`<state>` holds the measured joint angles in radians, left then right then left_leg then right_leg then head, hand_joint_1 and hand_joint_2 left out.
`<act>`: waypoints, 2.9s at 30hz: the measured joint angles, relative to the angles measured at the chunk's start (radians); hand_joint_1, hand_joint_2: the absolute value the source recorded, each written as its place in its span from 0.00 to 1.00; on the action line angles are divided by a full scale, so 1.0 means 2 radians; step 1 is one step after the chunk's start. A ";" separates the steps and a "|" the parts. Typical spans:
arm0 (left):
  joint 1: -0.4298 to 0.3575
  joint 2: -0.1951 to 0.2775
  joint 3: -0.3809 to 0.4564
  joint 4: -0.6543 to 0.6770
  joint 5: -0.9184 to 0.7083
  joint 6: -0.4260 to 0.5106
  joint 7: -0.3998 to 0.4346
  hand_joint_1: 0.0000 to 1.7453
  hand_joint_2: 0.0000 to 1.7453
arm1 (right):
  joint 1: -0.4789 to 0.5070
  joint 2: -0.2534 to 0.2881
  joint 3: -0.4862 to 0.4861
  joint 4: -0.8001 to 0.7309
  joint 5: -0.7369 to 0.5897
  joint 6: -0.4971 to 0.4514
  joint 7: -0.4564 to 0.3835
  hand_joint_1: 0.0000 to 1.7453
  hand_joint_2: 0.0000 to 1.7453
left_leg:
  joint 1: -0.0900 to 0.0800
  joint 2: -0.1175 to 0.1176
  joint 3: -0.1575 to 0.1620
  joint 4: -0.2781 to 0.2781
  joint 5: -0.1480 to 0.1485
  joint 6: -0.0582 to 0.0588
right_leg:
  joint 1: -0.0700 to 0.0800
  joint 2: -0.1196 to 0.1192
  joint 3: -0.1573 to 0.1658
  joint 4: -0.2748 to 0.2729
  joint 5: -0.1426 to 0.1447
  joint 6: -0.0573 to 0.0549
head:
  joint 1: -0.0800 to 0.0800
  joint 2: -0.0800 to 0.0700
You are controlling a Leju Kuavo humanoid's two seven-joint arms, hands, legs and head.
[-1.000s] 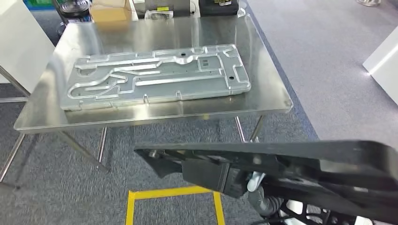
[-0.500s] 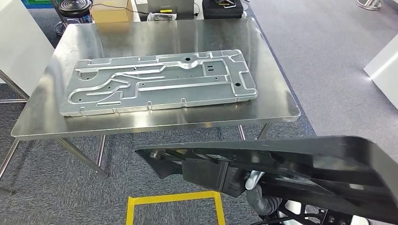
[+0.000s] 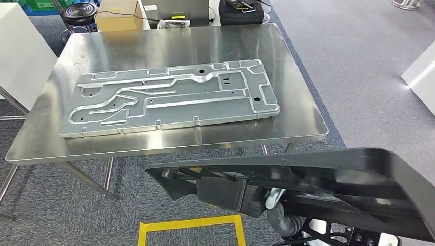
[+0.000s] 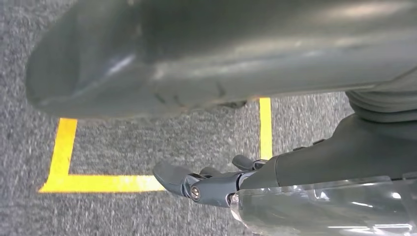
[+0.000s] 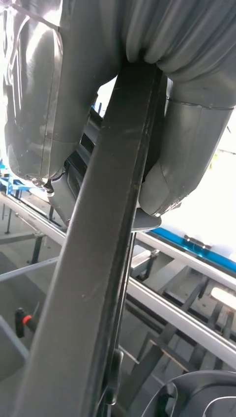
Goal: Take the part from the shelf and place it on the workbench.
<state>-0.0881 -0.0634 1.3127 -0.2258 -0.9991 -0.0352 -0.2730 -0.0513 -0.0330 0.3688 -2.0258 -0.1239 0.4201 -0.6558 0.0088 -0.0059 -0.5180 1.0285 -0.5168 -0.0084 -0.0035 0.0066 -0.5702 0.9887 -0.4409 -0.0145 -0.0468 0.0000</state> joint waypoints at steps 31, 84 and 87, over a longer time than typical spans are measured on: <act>0.003 0.001 0.002 0.000 -0.002 -0.004 -0.002 0.00 0.00 | 0.013 0.006 -0.010 0.004 -0.004 -0.012 0.000 1.00 1.00 | 0.000 0.000 0.003 0.012 -0.014 -0.001 | 0.001 0.000 -0.002 0.001 0.002 -0.003 | 0.000 0.000; -0.009 0.007 0.000 0.000 -0.022 -0.015 -0.012 0.00 0.00 | -0.526 0.017 0.005 0.723 0.442 -0.299 0.117 1.00 1.00 | 0.002 0.001 -0.043 -0.008 0.048 0.013 | -0.007 -0.003 -0.052 0.077 -0.007 0.022 | 0.000 0.000; -0.010 0.004 0.000 0.000 -0.022 -0.016 -0.013 0.00 0.00 | -0.533 0.057 0.059 0.759 0.487 -0.278 0.141 1.00 1.00 | 0.001 0.000 -0.044 -0.007 0.046 0.005 | -0.004 -0.002 -0.029 0.019 0.010 0.016 | 0.000 0.000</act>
<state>-0.1090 -0.0552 1.3130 -0.2256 -1.0424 -0.0664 -0.2999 -1.1172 0.0803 0.4863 -0.5074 0.8491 -0.1364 -0.3741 0.0102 -0.0052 -0.6059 1.0146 -0.4244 0.0013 -0.0107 0.0021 -0.6276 1.0259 -0.4212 0.0173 -0.0467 0.0000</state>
